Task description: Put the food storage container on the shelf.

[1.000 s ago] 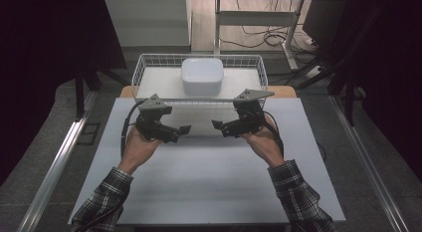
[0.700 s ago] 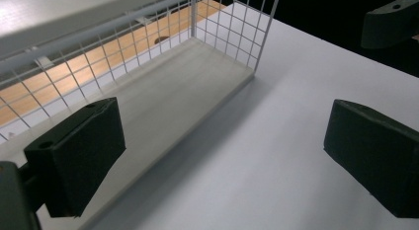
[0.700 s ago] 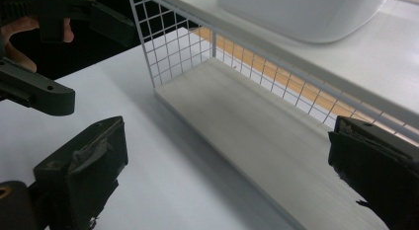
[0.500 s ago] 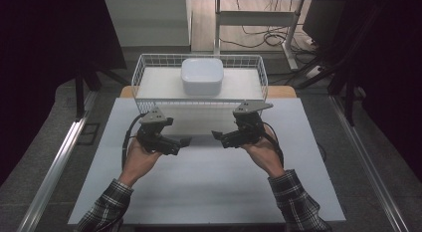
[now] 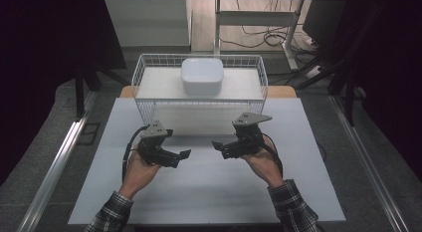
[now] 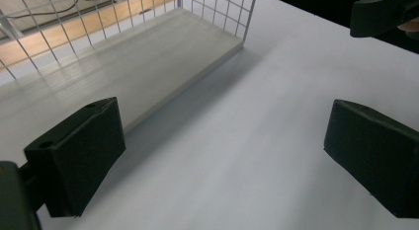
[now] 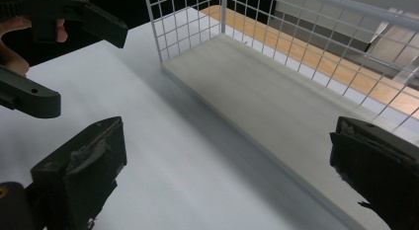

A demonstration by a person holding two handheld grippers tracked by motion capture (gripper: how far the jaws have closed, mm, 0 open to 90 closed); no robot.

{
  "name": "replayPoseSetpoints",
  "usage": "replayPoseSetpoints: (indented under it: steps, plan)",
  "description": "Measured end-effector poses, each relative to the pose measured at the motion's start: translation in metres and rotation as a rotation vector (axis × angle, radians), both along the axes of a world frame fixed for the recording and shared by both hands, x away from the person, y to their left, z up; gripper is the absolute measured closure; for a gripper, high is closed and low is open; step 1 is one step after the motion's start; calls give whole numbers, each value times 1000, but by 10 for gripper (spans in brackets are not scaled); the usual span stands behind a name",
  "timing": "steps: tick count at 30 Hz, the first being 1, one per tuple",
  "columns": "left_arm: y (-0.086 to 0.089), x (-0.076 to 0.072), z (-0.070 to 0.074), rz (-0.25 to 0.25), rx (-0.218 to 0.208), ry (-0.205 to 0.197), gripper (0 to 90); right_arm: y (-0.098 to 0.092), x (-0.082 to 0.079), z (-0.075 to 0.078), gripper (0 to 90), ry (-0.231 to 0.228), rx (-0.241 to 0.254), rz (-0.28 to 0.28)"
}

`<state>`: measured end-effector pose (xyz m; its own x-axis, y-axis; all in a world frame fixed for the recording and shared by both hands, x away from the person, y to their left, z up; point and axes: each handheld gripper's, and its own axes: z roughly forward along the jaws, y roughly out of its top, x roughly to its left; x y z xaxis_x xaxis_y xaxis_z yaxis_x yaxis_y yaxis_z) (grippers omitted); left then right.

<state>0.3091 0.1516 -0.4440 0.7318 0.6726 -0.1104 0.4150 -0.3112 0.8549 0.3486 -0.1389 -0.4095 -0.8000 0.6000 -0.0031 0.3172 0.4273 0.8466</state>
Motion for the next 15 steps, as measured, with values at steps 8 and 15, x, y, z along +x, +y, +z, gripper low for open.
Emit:
replayPoseSetpoints:
  steps: [8, 15]
  plan:
    - [1, -11, -19, -6, -20, 15, 23, -2, -7, -13, 0, -1, -20, 6]
    - [5, -17, -32, -12, -37, 45, 25, -8, -14, -23, 0, 18, -20, 11]
